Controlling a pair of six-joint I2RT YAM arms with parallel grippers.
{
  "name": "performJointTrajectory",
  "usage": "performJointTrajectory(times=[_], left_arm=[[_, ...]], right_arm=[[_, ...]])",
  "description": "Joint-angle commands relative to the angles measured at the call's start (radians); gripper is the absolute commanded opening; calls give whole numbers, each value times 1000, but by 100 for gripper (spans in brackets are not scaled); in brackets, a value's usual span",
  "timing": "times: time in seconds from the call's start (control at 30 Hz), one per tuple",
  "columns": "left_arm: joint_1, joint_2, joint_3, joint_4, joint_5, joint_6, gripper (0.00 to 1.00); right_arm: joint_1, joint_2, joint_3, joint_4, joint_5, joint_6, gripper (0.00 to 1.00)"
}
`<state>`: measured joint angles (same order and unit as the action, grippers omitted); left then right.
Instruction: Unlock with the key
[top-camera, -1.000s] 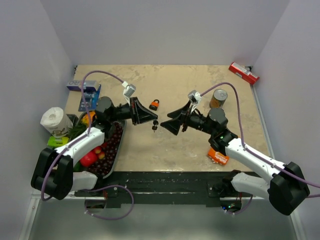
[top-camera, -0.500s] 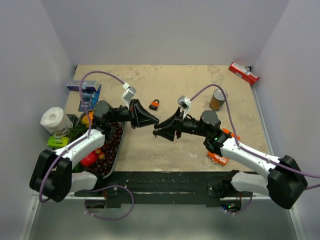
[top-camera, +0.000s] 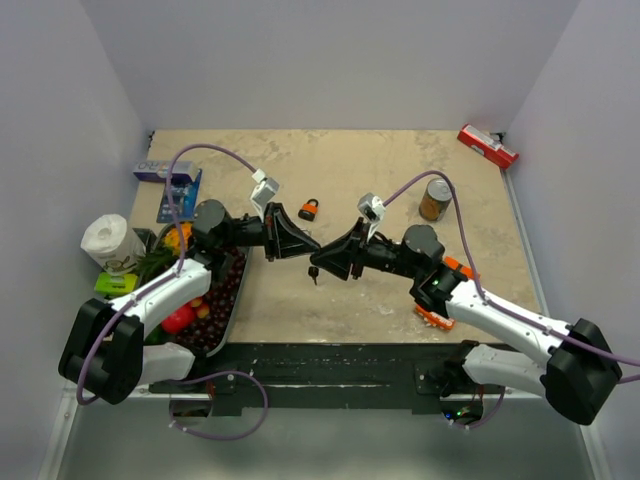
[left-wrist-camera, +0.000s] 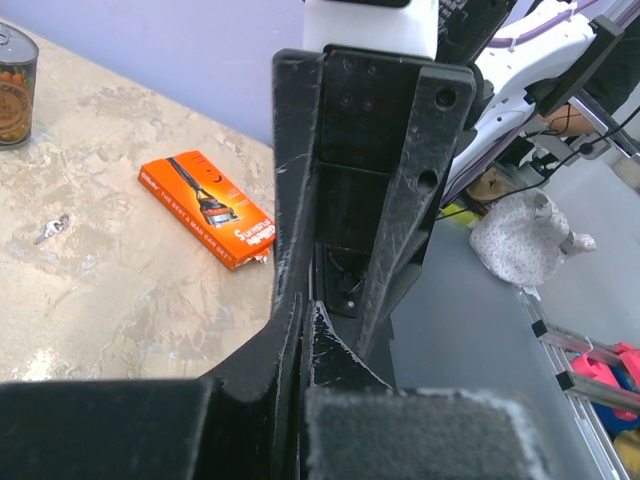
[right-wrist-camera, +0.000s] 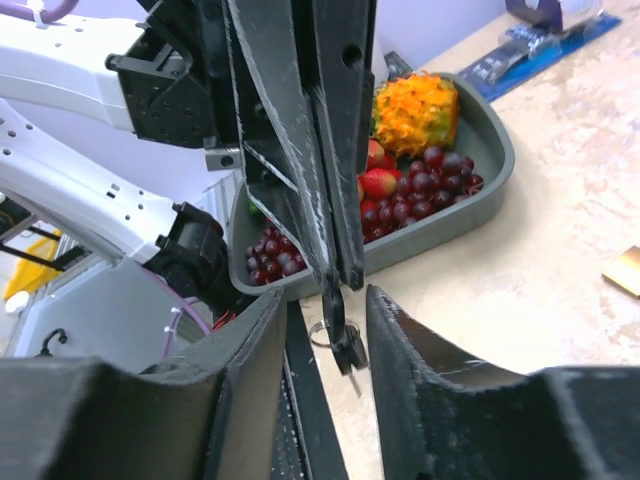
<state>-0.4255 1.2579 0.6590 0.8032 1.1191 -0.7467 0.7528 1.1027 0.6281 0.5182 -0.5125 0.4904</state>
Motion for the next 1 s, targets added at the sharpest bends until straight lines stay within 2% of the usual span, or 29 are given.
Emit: performJointTrajectory(times=[0.0, 0.33, 0.43, 0.57, 0.73, 0.87, 0.9, 0.93, 0.97], left_arm=[[-12, -5, 31, 8, 5, 43, 0], [-18, -5, 34, -10, 2, 61, 0], [-21, -5, 36, -16, 4, 66, 0], [-27, -6, 44, -53, -1, 87, 0], [-36, -14, 70, -146, -22, 174, 0], [-58, -51, 109, -364, -112, 322, 0], [-59, -55, 116, -392, -131, 345, 2], [-61, -60, 123, -413, -151, 377, 8], [-61, -71, 128, -445, -188, 388, 30]], right_arm=[[2, -14, 39, -26, 28, -38, 37], [2, 11, 35, -9, -12, -30, 26], [0, 8, 33, -6, -12, -30, 17], [0, 5, 25, 12, -12, -23, 0], [2, 5, 13, 37, 2, -9, 0], [2, -21, 7, -6, 96, -18, 0], [-1, -41, 5, -39, 162, -22, 0], [-3, -50, 4, -55, 198, -26, 0], [-9, -61, -1, -70, 225, -27, 0]])
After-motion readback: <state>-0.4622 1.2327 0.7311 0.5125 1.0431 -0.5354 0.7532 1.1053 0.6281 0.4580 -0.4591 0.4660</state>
